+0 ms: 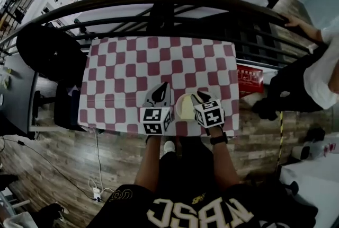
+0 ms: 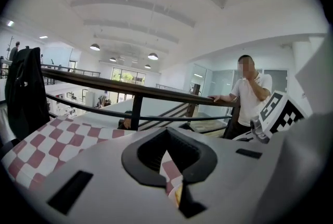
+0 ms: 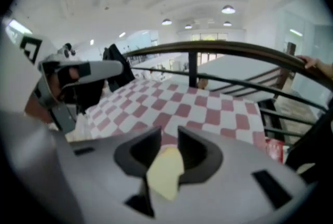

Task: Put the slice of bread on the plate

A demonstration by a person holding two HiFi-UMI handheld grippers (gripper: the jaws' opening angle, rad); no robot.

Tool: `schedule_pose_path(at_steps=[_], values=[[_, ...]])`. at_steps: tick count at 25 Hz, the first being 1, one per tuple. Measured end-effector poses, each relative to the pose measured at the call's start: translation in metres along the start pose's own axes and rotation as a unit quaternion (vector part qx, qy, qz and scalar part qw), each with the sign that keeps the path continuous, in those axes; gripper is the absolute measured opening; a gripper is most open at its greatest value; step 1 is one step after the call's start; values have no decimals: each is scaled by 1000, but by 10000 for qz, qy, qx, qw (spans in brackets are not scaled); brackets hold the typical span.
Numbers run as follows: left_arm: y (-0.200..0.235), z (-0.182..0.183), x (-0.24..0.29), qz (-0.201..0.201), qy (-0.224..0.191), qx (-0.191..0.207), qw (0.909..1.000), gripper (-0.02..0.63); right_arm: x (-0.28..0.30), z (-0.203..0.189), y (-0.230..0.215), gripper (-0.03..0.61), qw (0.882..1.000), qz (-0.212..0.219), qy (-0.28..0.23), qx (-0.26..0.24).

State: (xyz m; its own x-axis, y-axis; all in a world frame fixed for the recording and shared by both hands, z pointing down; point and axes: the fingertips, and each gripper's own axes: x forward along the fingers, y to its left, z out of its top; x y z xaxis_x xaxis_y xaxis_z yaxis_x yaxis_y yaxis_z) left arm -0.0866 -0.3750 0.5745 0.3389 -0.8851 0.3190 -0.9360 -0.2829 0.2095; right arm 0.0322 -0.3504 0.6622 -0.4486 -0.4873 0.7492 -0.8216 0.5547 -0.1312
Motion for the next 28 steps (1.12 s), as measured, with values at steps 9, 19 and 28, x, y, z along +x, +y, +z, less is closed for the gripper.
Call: schedule_pose_path(at_steps=[9,19,28], values=[[-17,87,-38,-298,-1010,403,9936,18,-95,91,4,14,9713,-891,-2204,27],[-36,129,-86,-416,-1718,705,9817,18,-177,146,52,14,9334,-1115,-3397,-295],[-44,129,-103,-533,-1782,890,9785,18,-199,141,49,14,9183,-1484,-3667,124]])
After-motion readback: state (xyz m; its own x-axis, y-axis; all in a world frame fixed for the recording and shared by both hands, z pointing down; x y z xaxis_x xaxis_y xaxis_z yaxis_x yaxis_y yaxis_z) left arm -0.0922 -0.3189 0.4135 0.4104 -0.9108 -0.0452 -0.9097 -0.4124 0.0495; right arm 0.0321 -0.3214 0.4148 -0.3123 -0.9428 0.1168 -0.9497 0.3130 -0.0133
